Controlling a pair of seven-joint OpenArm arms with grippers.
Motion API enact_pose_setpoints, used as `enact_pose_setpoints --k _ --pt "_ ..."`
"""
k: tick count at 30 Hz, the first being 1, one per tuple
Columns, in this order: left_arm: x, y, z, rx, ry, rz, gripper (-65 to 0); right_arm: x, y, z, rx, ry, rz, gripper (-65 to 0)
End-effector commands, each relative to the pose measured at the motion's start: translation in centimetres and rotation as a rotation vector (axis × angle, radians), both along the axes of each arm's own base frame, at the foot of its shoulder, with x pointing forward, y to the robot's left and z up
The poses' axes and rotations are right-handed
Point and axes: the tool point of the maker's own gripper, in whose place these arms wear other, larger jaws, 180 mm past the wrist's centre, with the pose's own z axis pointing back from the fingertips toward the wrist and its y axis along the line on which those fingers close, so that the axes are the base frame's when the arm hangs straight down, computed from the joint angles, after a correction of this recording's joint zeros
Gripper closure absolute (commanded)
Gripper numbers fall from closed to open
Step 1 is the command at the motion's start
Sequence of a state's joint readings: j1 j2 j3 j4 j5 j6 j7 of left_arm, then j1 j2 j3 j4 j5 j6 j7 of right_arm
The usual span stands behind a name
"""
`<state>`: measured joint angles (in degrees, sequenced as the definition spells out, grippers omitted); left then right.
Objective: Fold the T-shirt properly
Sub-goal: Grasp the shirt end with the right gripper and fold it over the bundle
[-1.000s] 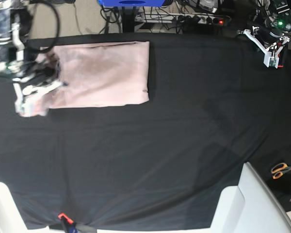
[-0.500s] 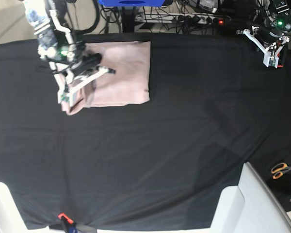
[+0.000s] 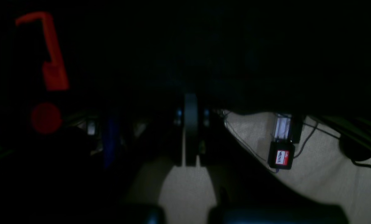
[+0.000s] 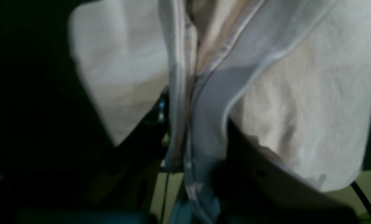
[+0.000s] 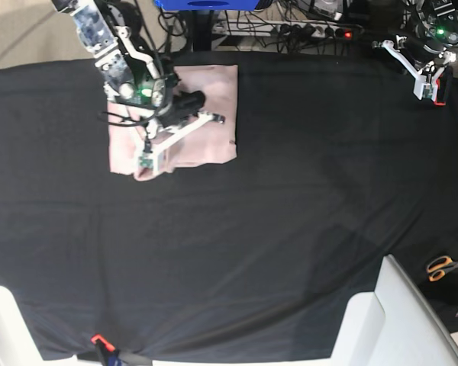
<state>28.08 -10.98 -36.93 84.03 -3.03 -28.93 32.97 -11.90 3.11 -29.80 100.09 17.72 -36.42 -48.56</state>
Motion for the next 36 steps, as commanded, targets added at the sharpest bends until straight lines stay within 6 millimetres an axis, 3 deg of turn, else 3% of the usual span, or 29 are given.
enact_pose_setpoints --k 1,20,22,27,36 --pt "0.5 0.7 0.8 0.022 -0.022 -0.009 0.0 0.8 0.6 0.9 0.01 -0.041 0.011 0.0" --pt "0.6 0.8 0.8 0.023 -0.022 -0.009 0.0 0.3 1.4 -0.5 -0.003 -0.005 -0.013 -0.6" --pt "0.6 0.8 0.8 0.023 -0.024 -0.009 0.0 0.3 1.7 -0.3 0.004 -0.006 -0.013 -6.6" --pt "0.7 0.8 0.8 0.024 -0.024 -0.01 0.0 -0.5 3.7 -0.1 0.021 -0.01 0.048 -33.0" --pt "0.8 0.8 0.9 0.024 -0.028 -0.01 0.0 -0.7 6.8 1.0 0.036 -0.049 0.173 -32.1"
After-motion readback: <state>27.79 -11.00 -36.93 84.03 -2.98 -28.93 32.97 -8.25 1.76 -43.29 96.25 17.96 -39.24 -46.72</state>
